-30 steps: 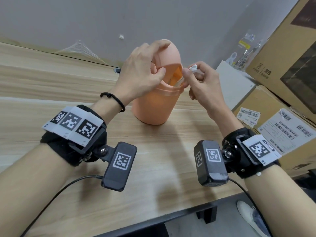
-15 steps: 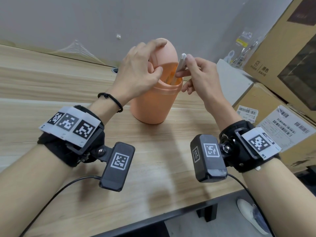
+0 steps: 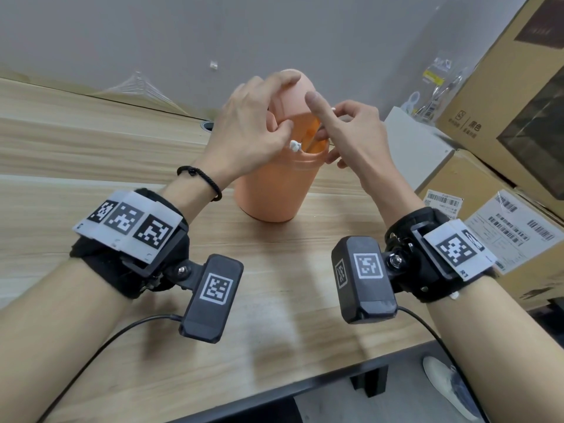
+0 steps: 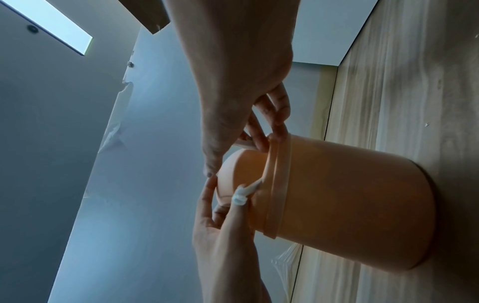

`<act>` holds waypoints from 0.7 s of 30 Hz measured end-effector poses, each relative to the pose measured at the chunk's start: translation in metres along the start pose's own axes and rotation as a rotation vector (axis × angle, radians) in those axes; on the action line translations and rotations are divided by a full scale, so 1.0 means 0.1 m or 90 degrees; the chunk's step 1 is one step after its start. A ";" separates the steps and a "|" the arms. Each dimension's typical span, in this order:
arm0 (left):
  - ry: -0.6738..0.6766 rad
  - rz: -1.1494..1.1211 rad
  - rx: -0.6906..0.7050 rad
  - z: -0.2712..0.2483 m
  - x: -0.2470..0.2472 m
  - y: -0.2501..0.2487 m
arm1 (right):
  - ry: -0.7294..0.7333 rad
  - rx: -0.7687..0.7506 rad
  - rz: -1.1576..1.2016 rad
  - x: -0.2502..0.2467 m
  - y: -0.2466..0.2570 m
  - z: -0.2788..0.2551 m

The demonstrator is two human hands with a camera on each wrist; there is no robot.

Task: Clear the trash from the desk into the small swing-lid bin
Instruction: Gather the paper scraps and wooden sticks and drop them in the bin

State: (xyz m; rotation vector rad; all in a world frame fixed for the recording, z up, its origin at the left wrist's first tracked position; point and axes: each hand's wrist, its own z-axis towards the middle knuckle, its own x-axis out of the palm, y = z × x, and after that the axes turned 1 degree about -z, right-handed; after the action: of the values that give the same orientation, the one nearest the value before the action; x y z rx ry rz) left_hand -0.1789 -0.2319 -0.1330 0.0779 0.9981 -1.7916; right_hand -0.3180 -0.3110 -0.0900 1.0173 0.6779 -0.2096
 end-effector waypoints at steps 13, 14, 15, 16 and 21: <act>-0.007 0.001 0.008 -0.01 0.00 -0.02 | 0.038 -0.130 -0.073 -0.06 -0.19 0.00; -0.007 0.003 0.007 -0.01 0.00 -0.02 | 0.036 -0.133 -0.082 -0.06 -0.20 0.01; -0.008 0.003 0.007 -0.02 0.00 -0.02 | 0.036 -0.134 -0.085 -0.07 -0.21 0.02; -0.009 0.002 0.006 -0.02 0.00 -0.02 | 0.039 -0.132 -0.083 -0.06 -0.22 0.03; -0.008 0.002 0.005 -0.01 0.00 -0.01 | 0.037 -0.124 -0.075 -0.06 -0.27 0.08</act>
State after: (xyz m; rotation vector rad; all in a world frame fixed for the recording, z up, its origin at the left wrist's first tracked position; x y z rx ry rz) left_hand -0.1805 -0.2306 -0.1331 0.0728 0.9815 -1.7906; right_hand -0.3313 -0.3330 -0.1031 0.8002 0.7961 -0.2130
